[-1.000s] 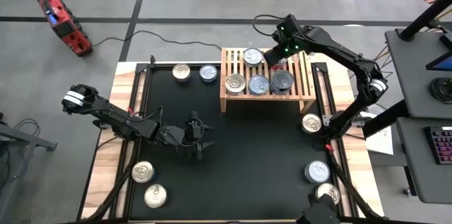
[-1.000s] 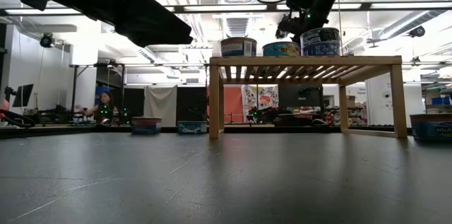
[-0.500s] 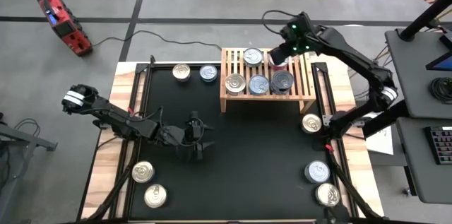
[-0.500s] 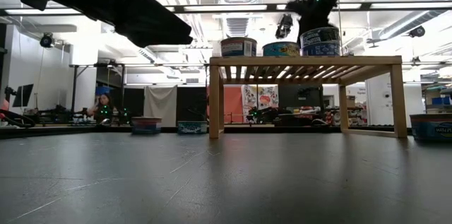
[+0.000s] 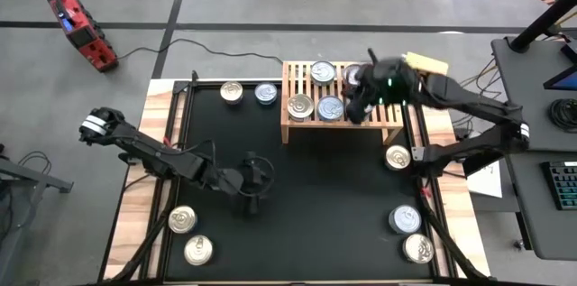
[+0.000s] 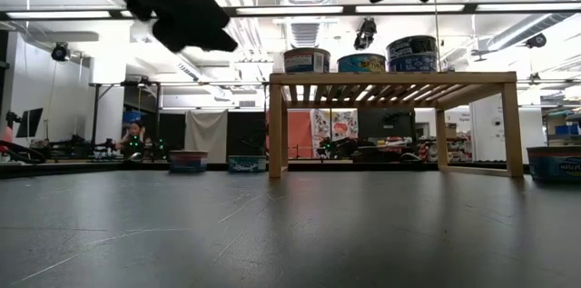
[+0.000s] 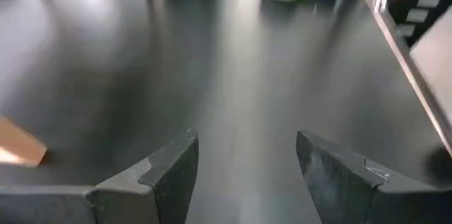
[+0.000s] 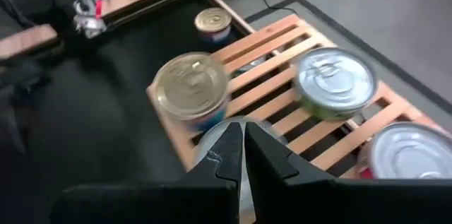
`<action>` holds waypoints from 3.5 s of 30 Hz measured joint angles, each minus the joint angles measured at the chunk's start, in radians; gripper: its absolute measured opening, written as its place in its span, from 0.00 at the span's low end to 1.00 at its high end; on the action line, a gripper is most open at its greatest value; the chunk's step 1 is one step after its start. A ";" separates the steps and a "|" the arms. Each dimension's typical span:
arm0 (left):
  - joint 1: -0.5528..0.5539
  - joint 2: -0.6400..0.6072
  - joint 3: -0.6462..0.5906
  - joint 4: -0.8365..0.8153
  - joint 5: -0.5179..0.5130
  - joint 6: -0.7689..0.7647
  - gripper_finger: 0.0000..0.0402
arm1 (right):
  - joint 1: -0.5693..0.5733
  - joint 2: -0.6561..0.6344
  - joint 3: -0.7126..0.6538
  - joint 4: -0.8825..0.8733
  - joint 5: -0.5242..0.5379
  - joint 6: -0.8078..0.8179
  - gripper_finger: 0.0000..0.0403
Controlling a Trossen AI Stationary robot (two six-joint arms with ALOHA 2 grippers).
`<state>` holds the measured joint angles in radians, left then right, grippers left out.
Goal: Stack canned seafood by type on shelf
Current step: Stack the blue-pink tuna can on top of the blue-pink tuna can on the shelf
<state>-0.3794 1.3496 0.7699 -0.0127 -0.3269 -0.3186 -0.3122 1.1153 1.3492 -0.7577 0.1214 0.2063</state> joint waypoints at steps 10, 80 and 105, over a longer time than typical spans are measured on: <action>-0.177 0.028 0.216 -0.510 -0.008 -0.244 0.48 | 0.375 -0.036 -0.157 0.072 0.253 0.147 0.02; -0.393 0.363 0.327 -1.156 0.260 -1.102 0.00 | 0.779 0.022 -0.439 0.328 0.640 0.343 0.02; -0.388 0.348 0.360 -1.035 0.021 -0.691 0.00 | 0.782 0.022 -0.455 0.328 0.639 0.362 0.02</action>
<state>-0.7676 1.6975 1.1296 -1.0473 -0.3059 -1.0099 0.4694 1.1374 0.8944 -0.4299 0.7601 0.5686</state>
